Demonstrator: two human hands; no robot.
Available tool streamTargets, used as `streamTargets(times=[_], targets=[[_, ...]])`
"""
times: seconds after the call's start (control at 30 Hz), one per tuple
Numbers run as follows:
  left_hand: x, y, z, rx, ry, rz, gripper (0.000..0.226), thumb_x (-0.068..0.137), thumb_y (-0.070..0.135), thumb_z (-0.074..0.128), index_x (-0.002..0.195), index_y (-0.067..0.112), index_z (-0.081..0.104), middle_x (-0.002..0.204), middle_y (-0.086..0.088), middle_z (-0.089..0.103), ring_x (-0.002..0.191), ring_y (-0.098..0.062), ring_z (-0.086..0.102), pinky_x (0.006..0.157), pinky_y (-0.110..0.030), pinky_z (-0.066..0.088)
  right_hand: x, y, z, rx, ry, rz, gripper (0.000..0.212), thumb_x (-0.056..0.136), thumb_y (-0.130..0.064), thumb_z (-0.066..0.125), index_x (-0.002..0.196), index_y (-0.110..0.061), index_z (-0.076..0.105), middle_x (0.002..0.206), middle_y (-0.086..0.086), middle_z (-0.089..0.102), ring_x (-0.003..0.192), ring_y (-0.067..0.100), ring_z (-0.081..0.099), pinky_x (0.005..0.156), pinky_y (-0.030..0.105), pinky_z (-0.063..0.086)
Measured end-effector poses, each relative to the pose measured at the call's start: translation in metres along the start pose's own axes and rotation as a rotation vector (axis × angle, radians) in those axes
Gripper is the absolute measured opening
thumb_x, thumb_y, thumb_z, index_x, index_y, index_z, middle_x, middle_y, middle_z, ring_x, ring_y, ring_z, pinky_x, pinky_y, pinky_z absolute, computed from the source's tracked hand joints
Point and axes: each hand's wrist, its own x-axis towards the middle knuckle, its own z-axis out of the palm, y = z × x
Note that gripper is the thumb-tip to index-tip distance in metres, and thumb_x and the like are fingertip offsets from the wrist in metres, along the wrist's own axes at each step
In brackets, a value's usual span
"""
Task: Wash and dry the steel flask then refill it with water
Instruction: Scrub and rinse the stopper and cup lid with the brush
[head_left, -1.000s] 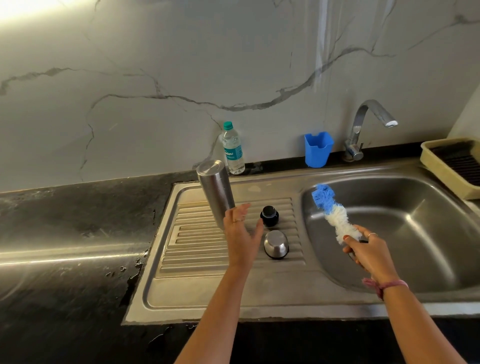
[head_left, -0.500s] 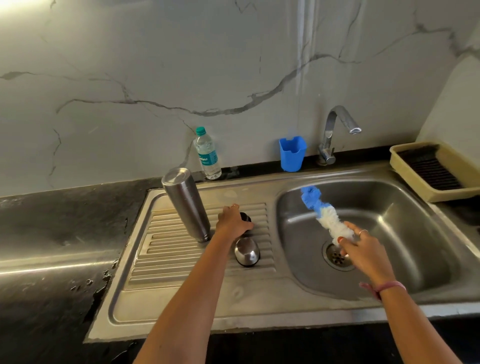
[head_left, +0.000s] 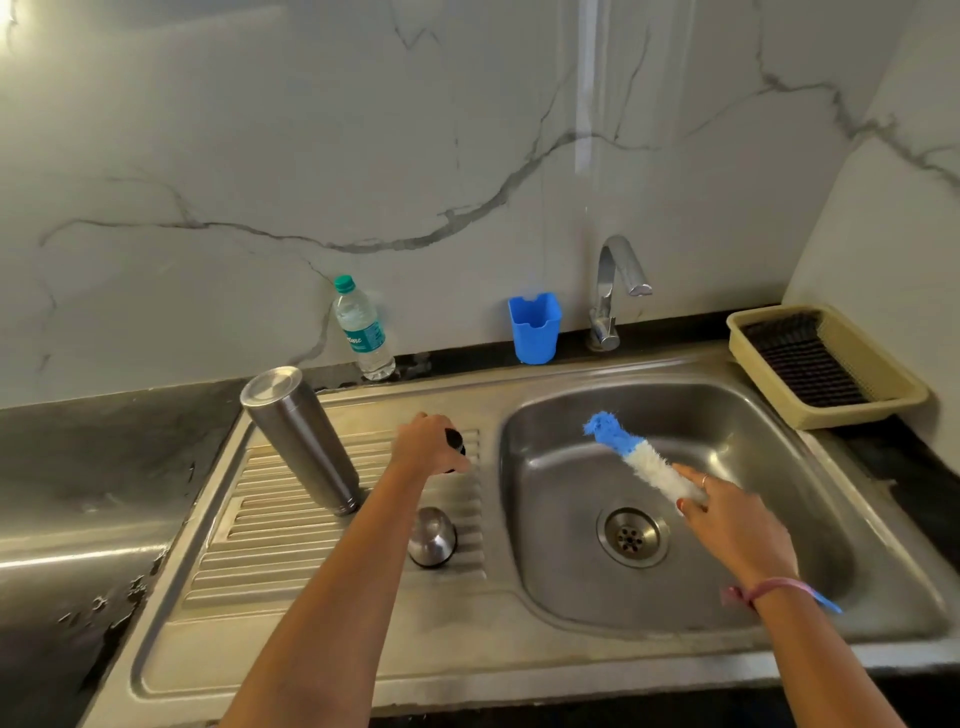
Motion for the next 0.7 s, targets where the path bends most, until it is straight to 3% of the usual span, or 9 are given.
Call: streamTargets(times=[0.1,0.2,0.27,0.37,0.5,0.7], targets=[[0.004,0.032,-0.004,-0.15,0.009,0.172,0.04,0.075,0.036,0.077,0.108,0.015,0.065,0.106,0.0,0.062,0.109,-0.019,0.046,0.081,-0.027,0.039,0.008,0.01,-0.007,0.057,-0.03,0.005,0.044,0.095,-0.026,0.053,0.138,-0.038,0.048,0.088,-0.003,0.062,0.072,0.012,0.055,0.059,0.027,0.041],[0.01,0.071,-0.007,-0.253,-0.039,0.283,0.043,0.071,0.032,0.079,0.108,0.018,0.063,0.112,-0.001,0.053,0.107,-0.016,0.048,0.08,-0.023,0.039,0.02,0.025,-0.013,0.139,-0.032,0.03,0.044,0.094,-0.027,0.054,0.136,-0.039,0.049,0.092,-0.005,0.064,0.079,0.014,0.058,0.067,0.031,0.046],[0.013,0.1,-0.008,-0.273,-0.058,0.343,0.058,0.071,0.029,0.079,0.125,0.019,0.057,0.12,0.0,0.048,0.107,-0.015,0.052,0.085,-0.023,0.04,0.026,0.036,-0.017,0.162,-0.033,0.033,0.044,0.094,-0.029,0.055,0.137,-0.038,0.049,0.098,-0.004,0.065,0.083,0.015,0.059,0.072,0.032,0.048],[0.024,0.141,-0.01,-0.298,-0.078,0.42,0.092,0.075,0.023,0.079,0.153,0.023,0.03,0.127,-0.001,0.051,0.11,-0.014,0.051,0.093,-0.026,0.042,0.036,0.051,-0.023,0.211,-0.028,0.062,0.047,0.093,-0.031,0.057,0.139,-0.035,0.047,0.103,-0.002,0.066,0.085,0.014,0.058,0.076,0.032,0.049],[0.053,0.177,-0.007,-0.242,-0.105,0.42,0.11,0.076,0.02,0.079,0.158,0.03,0.007,0.118,-0.005,0.056,0.103,-0.02,0.057,0.097,-0.038,0.05,0.046,0.066,-0.029,0.266,-0.051,0.063,0.051,0.092,-0.031,0.06,0.14,-0.035,0.045,0.089,-0.009,0.065,0.083,0.01,0.062,0.075,0.028,0.049],[0.092,0.203,-0.005,-0.107,-0.082,0.369,0.12,0.077,0.025,0.082,0.156,0.037,-0.007,0.118,-0.008,0.053,0.1,-0.027,0.061,0.096,-0.044,0.052,0.06,0.076,-0.031,0.304,-0.056,0.073,0.05,0.091,-0.027,0.062,0.139,-0.035,0.048,0.086,-0.005,0.07,0.077,0.003,0.063,0.063,0.018,0.043]])
